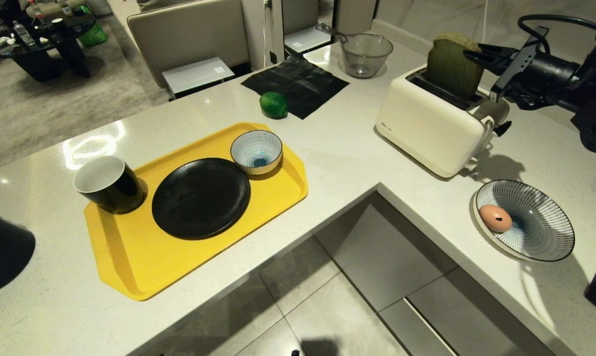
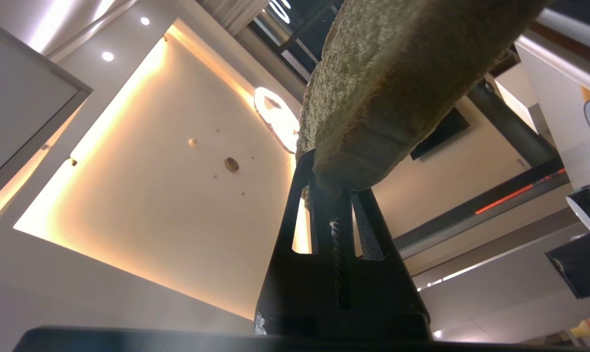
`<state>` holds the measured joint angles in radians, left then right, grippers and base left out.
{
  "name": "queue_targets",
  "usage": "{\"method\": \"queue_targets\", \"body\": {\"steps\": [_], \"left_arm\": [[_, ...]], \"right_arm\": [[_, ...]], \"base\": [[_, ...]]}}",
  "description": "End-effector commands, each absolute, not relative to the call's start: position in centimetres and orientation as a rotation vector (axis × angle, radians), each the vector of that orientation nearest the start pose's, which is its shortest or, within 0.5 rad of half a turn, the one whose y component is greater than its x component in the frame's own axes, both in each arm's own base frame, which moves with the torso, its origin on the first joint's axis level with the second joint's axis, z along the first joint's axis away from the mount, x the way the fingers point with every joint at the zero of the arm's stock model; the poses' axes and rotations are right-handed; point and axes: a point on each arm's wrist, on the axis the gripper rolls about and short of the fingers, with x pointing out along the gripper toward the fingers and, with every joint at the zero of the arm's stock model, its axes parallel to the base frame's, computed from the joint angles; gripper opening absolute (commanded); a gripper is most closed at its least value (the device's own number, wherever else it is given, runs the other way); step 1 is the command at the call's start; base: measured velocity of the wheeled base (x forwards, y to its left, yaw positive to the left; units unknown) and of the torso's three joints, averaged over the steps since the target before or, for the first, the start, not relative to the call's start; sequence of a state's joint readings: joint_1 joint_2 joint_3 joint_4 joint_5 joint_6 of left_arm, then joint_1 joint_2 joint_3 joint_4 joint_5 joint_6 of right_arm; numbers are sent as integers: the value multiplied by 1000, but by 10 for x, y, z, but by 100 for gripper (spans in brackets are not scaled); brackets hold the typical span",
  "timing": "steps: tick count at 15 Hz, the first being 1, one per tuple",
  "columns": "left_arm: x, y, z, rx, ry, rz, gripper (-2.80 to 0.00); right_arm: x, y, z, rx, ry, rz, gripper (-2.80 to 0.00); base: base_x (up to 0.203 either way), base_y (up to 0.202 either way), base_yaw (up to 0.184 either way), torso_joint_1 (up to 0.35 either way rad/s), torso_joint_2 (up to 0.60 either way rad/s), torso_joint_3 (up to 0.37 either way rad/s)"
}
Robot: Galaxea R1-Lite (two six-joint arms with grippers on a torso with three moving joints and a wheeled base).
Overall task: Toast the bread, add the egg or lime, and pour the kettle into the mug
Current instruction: Put the bread slices in the toaster
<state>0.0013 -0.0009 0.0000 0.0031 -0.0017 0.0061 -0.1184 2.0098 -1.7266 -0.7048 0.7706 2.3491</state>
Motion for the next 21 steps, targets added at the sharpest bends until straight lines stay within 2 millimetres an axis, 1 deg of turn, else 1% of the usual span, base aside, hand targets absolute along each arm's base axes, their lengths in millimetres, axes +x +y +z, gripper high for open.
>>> {"method": "queue_targets", "body": {"steps": [1,5,10,11,14,17,19,20,21], "left_arm": [[-23,0,75,6,2,0,-280],[-23,0,75,6,2,0,-280],[-23,0,75,6,2,0,-280],[-23,0,75,6,2,1,-280],[-23,0,75,6,2,0,-280],[-23,0,75,6,2,2,-280],[-23,0,75,6,2,0,-280],[-23,0,75,6,2,0,-280],[-23,0,75,6,2,0,-280]], "right_arm": [[406,-40,331,2040,519,739,-280],[415,-45,322,2046,479,736,-280],[414,-46,324,2021,422,775,-280],[416,-46,321,2028,424,765,-280],[417,-47,319,2045,351,739,-280],[414,-46,322,2034,326,743,-280],[413,-46,325,2020,263,733,-280],[413,-46,324,2016,267,736,0],[412,-46,325,2015,267,737,0]], "base": [[0,0,0,0,0,0],[0,0,0,0,0,0],[0,0,0,0,0,0],[0,0,0,0,0,0],[0,0,0,0,0,0],[0,0,0,0,0,0],[0,0,0,0,0,0],[0,0,0,0,0,0],[0,0,0,0,0,0]]}}
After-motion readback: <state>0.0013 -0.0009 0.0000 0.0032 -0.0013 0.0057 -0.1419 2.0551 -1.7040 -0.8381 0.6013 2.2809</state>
